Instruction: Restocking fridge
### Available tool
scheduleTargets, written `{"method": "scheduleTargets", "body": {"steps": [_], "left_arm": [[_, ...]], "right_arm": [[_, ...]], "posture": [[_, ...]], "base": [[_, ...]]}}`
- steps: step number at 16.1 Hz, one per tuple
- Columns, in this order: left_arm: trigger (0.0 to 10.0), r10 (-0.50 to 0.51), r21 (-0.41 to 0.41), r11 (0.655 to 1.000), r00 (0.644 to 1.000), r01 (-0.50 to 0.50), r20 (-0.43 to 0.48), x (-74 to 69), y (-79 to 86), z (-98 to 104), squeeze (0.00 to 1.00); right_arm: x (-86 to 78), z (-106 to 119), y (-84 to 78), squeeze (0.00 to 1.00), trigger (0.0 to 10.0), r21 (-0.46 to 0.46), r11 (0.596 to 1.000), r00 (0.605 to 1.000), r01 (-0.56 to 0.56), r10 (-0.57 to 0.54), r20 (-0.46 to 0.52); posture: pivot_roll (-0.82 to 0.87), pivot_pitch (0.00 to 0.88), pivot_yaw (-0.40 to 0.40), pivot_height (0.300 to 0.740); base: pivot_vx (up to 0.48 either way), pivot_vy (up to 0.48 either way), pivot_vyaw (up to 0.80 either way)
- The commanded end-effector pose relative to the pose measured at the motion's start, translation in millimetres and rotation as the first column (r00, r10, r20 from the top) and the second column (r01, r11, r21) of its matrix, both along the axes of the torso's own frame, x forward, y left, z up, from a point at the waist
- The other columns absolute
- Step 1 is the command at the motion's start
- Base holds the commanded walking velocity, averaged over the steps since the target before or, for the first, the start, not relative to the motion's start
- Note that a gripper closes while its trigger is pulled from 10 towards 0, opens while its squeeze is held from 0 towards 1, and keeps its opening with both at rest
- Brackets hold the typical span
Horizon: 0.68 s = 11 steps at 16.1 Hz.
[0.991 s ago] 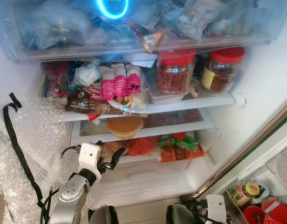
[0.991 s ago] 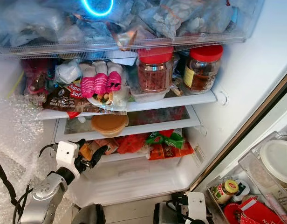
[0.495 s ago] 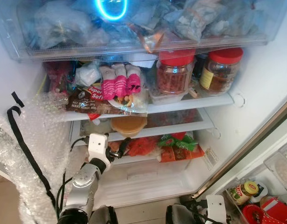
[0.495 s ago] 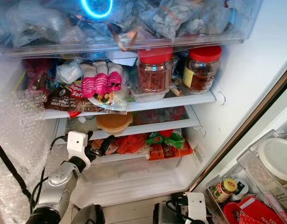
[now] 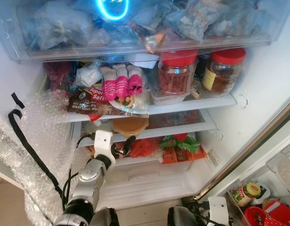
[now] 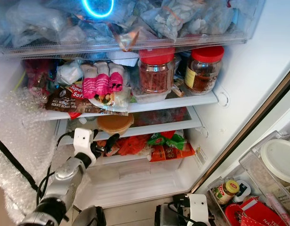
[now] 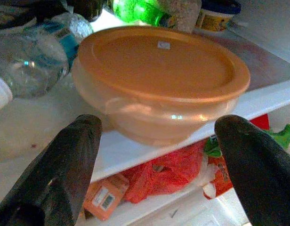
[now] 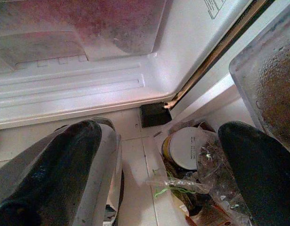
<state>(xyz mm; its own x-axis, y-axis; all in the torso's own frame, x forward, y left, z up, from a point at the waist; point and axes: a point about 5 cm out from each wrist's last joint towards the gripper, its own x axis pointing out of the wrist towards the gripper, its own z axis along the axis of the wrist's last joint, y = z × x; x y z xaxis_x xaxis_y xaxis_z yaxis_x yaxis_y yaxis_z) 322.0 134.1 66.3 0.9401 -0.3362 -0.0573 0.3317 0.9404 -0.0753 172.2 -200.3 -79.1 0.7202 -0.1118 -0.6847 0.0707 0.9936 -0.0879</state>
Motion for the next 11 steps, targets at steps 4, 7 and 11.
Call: {"method": "scheduleTargets", "body": {"steps": [4,7,11], "left_arm": [[10.0,0.018,0.006,1.0,1.0,-0.018,-0.011,9.0,-1.1,1,0.0],[10.0,0.018,-0.002,1.0,1.0,-0.018,-0.009,14.6,-4.7,5,0.0],[10.0,0.0,-0.022,1.0,1.0,0.0,-0.003,23.0,-16.2,12,0.0]], "right_arm": [[-5.7,-2,-2.3,0.0,10.0,-0.003,1.0,1.0,0.016,-0.016,-0.018],[-5.3,-2,-2.7,0.0,10.0,-0.004,1.0,1.0,0.016,-0.016,-0.016],[-3.0,-1,-1.6,0.0,10.0,-0.003,1.0,1.0,0.009,-0.009,-0.01]], "posture": [[-0.21,0.067,-0.005,0.64],[-0.21,0.067,-0.005,0.64],[-0.21,0.063,-0.008,0.64]], "base": [[0.0,0.0,0.0],[0.0,0.0,0.0],[0.0,0.0,0.0]]}}
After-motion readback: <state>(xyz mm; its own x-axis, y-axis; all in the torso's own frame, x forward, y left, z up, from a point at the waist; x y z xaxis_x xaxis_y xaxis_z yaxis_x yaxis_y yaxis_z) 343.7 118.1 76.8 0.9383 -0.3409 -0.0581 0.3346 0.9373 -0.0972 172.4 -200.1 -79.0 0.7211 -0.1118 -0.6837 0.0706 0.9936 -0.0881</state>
